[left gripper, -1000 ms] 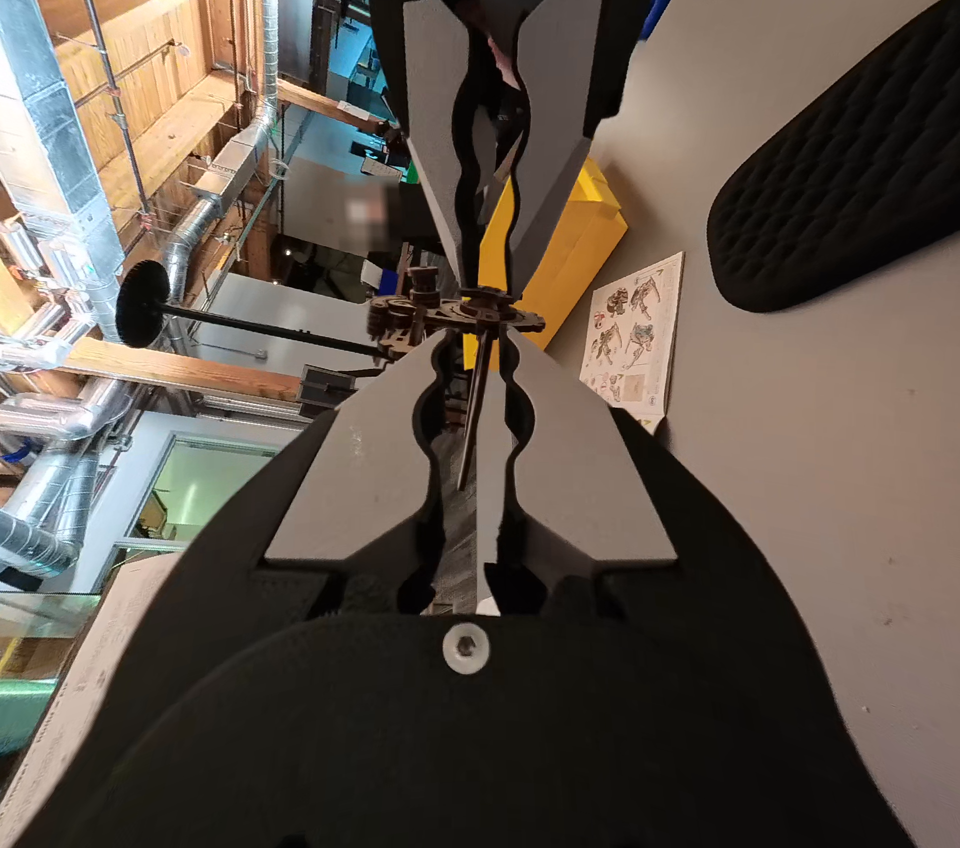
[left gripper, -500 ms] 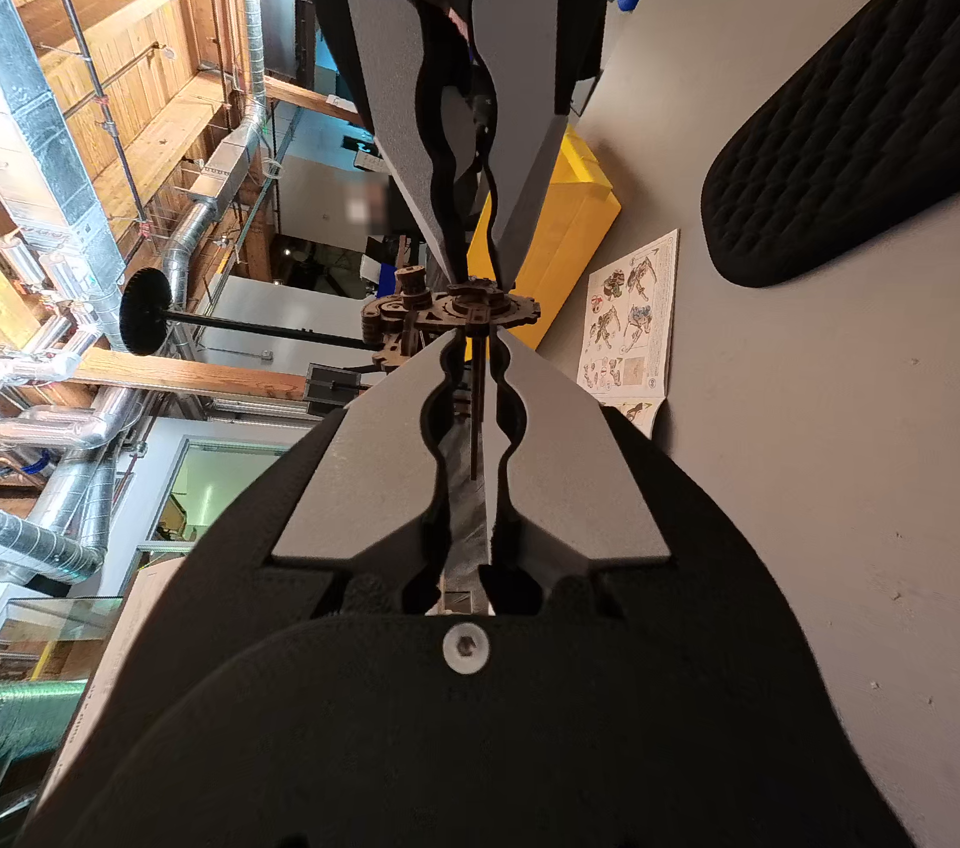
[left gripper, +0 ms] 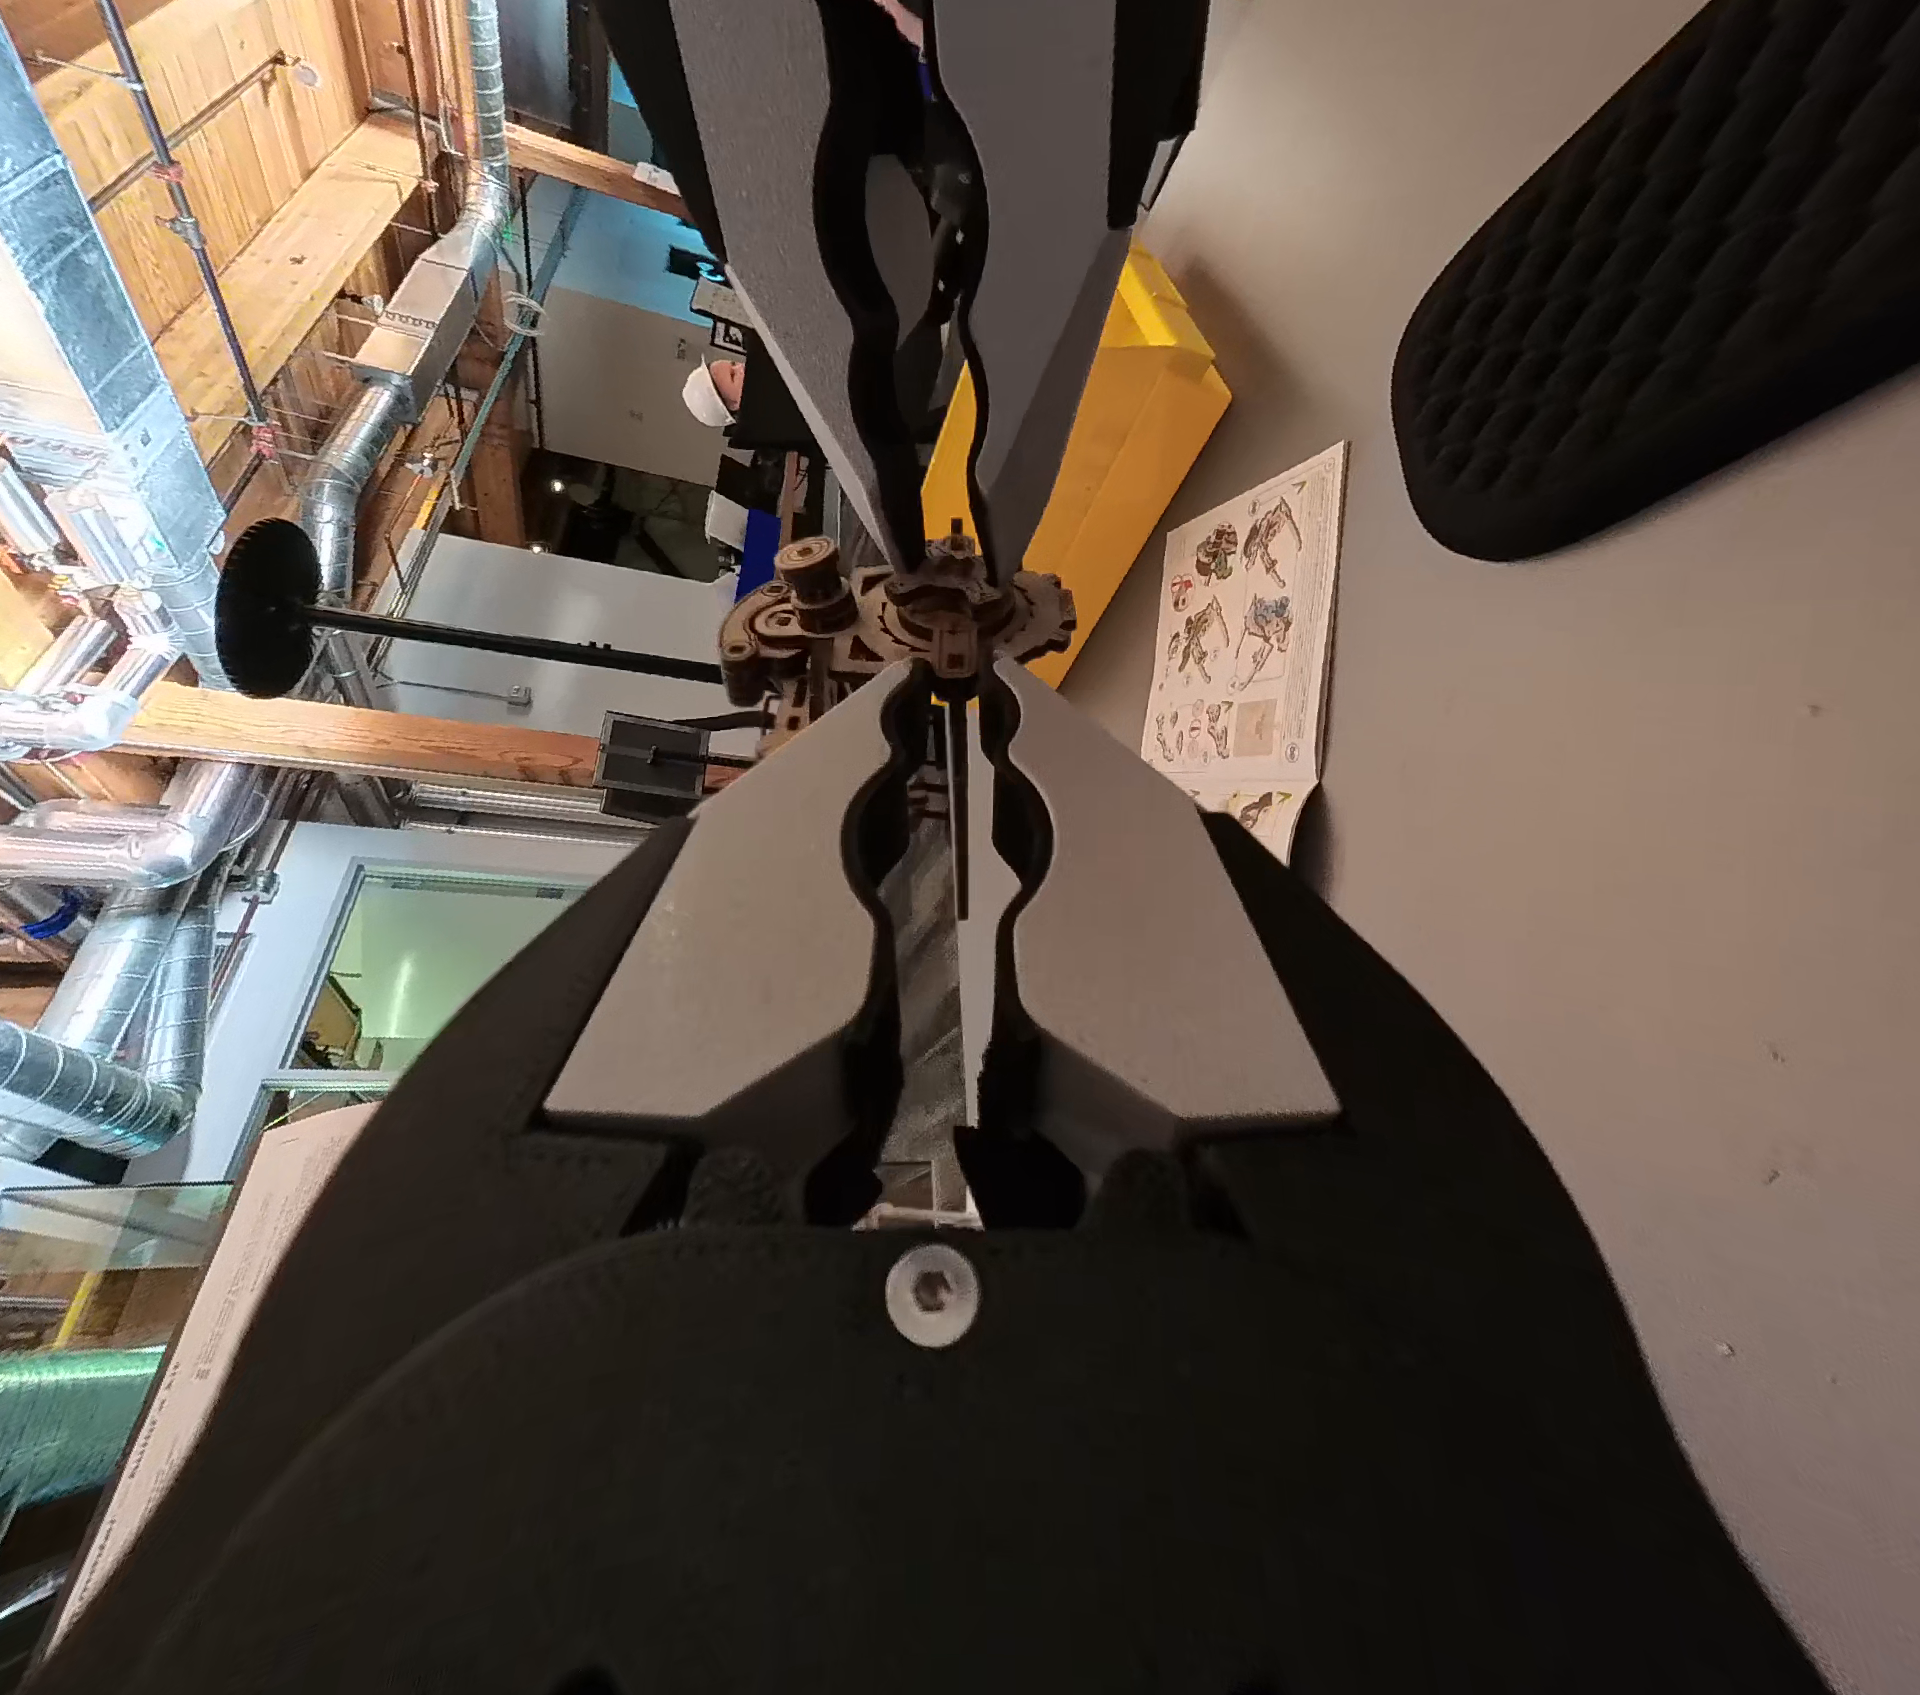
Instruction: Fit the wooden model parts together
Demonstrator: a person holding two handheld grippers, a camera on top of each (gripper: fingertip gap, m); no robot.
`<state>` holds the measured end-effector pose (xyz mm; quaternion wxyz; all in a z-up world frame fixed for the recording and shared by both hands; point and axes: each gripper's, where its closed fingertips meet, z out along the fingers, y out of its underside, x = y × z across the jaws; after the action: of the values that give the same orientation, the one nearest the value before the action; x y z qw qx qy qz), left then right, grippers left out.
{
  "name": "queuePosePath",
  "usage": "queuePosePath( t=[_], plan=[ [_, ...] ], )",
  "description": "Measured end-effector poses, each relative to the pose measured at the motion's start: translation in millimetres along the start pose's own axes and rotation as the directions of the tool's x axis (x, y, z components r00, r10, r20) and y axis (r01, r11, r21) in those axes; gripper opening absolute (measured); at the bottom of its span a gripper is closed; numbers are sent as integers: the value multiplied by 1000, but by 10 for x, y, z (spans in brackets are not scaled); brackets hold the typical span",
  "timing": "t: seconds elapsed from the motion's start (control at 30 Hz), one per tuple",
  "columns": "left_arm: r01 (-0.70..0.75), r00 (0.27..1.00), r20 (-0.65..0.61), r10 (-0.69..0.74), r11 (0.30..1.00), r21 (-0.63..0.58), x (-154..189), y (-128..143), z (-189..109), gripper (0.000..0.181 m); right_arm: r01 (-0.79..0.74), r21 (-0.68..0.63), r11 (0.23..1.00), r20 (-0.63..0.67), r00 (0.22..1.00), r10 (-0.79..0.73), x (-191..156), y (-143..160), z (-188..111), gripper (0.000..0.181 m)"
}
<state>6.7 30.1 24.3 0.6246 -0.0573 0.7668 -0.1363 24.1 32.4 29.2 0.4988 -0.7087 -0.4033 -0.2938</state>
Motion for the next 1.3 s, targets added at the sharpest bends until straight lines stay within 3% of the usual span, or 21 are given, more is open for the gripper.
queuePosePath(
  t=[0.23, 0.43, 0.93, 1.2, 1.3],
  plan=[
    [1, 1000, 25, -1, 1000, 3, -57, -34, -15, 6, -129, 52, 990, -30, 991, 131, 53, -26, -27, 13],
    [11, 998, 59, -12, 1000, 19, -124, -71, -36, 6, -325, 160, 932, -12, 943, 331, 114, -66, -66, 13],
    [-3, 998, 65, 3, 1000, -1, -127, -85, -24, 6, -506, 287, 813, 16, 851, 525, 115, -54, -69, 12],
    [0, 998, 61, 0, 1000, 1, -128, -81, -19, 6, -549, 294, 782, 41, 825, 564, 111, -47, -62, 12],
    [63, 997, 49, -63, 998, 3, -148, -43, -3, 6, -450, 265, 853, -42, 878, 477, 116, -39, -58, 13]
  ],
)
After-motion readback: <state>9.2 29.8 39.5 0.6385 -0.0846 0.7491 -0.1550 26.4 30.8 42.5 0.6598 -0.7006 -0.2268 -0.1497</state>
